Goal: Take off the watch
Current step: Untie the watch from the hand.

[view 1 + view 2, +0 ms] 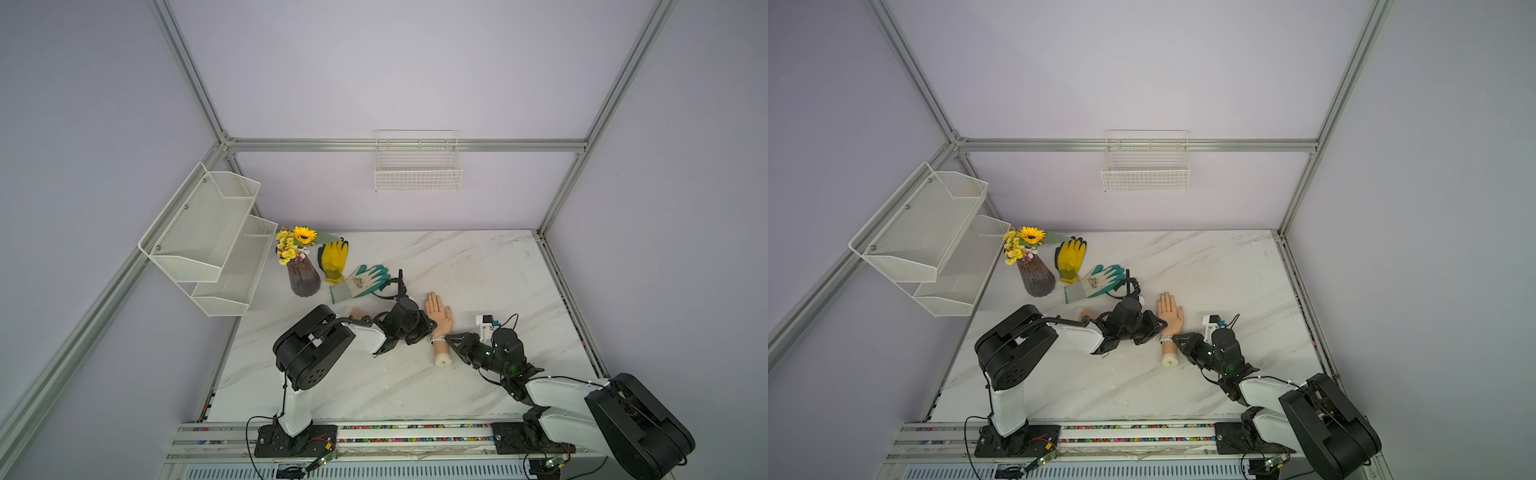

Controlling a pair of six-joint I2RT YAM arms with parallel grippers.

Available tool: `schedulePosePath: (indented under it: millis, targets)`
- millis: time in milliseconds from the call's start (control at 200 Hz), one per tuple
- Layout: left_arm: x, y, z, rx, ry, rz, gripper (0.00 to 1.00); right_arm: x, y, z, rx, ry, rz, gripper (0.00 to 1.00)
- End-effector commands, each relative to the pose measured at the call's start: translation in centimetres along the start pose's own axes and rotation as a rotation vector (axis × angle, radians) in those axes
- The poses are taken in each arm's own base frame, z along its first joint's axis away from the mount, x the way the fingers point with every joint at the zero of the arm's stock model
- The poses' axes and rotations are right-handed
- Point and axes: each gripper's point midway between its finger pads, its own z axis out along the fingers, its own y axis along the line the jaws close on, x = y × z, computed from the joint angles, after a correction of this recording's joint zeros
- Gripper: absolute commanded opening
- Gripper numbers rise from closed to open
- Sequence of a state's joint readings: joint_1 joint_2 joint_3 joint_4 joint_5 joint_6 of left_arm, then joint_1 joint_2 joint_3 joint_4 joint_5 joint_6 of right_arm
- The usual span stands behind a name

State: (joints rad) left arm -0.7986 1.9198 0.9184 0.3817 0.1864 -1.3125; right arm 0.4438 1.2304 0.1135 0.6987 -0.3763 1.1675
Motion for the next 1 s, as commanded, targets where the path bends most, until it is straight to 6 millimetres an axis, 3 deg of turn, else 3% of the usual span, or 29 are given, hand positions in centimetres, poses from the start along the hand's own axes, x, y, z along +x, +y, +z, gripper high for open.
schedulePosePath:
  millis: [0,280,585,995]
  targets:
    - [-0.3,1.6,0.4,-0.053,-0.015,0.038,0.10,-0.7,1.6,0.5,-0.069,-0.019,-0.014,0.28]
    - [-0.1,0.9,0.2,-0.041,0.000,0.094,0.09,-0.5,1.4,2.0,-0.080,0.014,-0.009,0.23]
    - [0.4,-0.4,0.1,0.011,0.012,0.143,0.05,-1.5,-0.1,2.2,-0.010,-0.039,0.034,0.21]
    - [0.6,-1.2,0.0,0.028,0.013,0.177,0.04,-2.1,-0.2,2.8,0.008,-0.064,0.043,0.19]
